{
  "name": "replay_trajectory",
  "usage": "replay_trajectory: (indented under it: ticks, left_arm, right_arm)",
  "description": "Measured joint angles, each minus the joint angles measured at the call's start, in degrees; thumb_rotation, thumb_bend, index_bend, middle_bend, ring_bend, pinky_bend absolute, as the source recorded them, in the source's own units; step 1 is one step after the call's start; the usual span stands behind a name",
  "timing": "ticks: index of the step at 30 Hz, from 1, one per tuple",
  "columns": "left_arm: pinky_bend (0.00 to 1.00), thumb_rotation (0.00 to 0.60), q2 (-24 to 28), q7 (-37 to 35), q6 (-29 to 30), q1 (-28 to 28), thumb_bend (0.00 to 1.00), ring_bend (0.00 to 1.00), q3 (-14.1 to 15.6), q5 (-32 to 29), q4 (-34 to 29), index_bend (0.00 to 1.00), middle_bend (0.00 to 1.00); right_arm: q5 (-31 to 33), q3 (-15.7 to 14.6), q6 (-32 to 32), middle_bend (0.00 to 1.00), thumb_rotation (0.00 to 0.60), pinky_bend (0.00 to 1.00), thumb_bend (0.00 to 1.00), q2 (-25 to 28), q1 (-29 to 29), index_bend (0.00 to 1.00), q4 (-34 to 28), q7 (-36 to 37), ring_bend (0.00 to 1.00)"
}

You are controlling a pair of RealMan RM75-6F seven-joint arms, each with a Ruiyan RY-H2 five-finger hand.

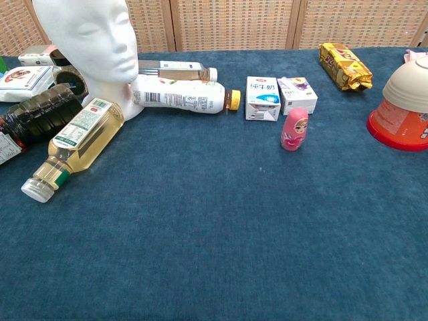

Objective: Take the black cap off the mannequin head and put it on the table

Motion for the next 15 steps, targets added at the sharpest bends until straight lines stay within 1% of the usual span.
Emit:
replay_trajectory:
  ticks: [4,7,11,15]
  left_arm:
    - [0.68,0.600,1.54,5.49,-0.43,-2.01,0.45,0.52,3.86,9.85,0.82,0.72,0.70]
    - [0.68,0.600,1.52,10.29,-2.71,-3.38,0.45,0.52,6.65,14.29,0.31,0.72,0.70]
    - [0.68,0.600,-0.69,14.01,-7.70,-5.12,0.45,0.52,8.99,16.07,-0.25,0.72,0.70]
    - [0.68,0.600,-4.96,15.79,-12.78,-7.09,0.44,0.52,10.19,15.52,0.14,0.73,0.70]
  right_arm:
    - [-0.01,0.01,0.07,0.00,0.600,0.00,0.00,-0.16,0.02,0.19,0.04,-0.59,0.00]
    - [-0.37,-0.24,-0.09,0.00,0.600,0.00,0.00,-0.35,0.09,0.19,0.01,-0.97,0.00]
    - [-0.39,-0.28,0.00,0.00,0.600,0.00,0.00,-0.40,0.07,0.19,-0.01,-1.33,0.00]
    - [0.09,-0.08,0.04,0.00,0.600,0.00,0.00,-0.45,0.04,0.19,0.03,-1.34,0.00]
